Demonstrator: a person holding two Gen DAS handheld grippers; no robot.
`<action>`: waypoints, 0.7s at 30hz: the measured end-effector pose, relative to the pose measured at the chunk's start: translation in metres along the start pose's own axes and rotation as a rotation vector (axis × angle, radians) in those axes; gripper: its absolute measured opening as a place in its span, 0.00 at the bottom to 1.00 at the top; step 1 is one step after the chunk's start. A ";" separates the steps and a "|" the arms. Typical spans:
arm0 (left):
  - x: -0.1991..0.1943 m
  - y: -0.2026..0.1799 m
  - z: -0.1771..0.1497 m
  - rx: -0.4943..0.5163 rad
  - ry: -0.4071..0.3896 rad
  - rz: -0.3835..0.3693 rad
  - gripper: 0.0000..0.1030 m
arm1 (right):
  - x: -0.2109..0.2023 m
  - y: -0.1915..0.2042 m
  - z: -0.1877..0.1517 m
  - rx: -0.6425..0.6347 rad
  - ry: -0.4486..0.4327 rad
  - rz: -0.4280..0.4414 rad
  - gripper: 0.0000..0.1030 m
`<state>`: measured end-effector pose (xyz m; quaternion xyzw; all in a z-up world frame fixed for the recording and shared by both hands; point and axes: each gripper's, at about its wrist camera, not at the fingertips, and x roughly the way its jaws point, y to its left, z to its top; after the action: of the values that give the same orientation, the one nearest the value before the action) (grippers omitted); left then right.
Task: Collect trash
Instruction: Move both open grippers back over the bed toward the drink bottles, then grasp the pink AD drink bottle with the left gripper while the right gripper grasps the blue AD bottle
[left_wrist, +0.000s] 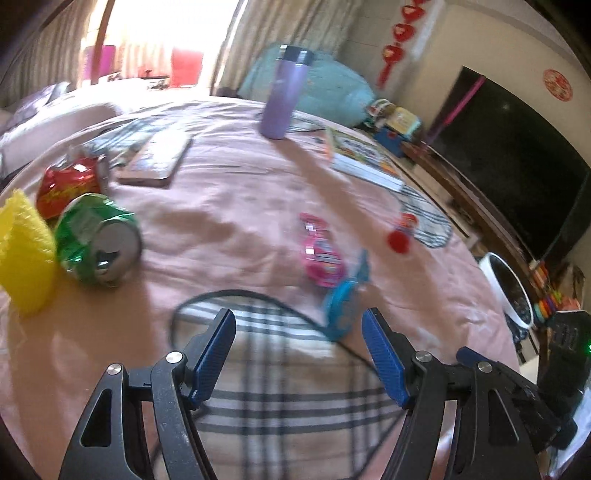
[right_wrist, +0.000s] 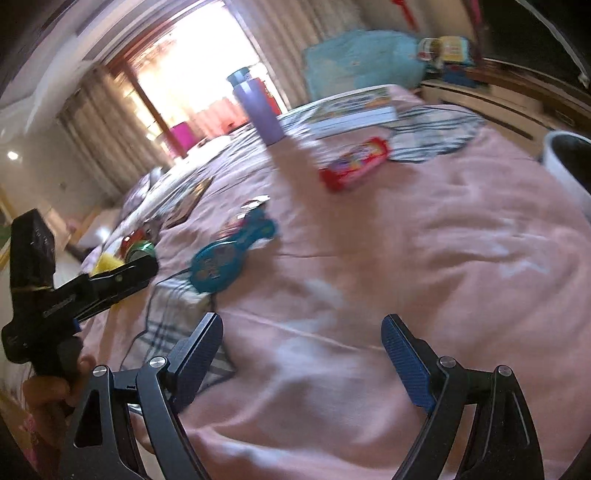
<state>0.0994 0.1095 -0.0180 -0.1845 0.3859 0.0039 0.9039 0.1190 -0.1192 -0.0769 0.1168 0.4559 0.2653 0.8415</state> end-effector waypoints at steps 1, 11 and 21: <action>0.006 0.000 0.003 -0.008 0.001 0.005 0.68 | 0.003 0.007 0.001 -0.013 0.003 0.007 0.86; 0.014 0.021 0.022 -0.024 -0.004 0.056 0.68 | 0.051 0.066 0.022 -0.158 0.026 0.038 0.86; 0.036 0.021 0.034 -0.014 0.017 0.071 0.68 | 0.094 0.076 0.031 -0.187 0.110 -0.020 0.51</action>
<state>0.1451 0.1359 -0.0282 -0.1770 0.4000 0.0370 0.8985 0.1607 -0.0027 -0.0927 0.0187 0.4757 0.3042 0.8251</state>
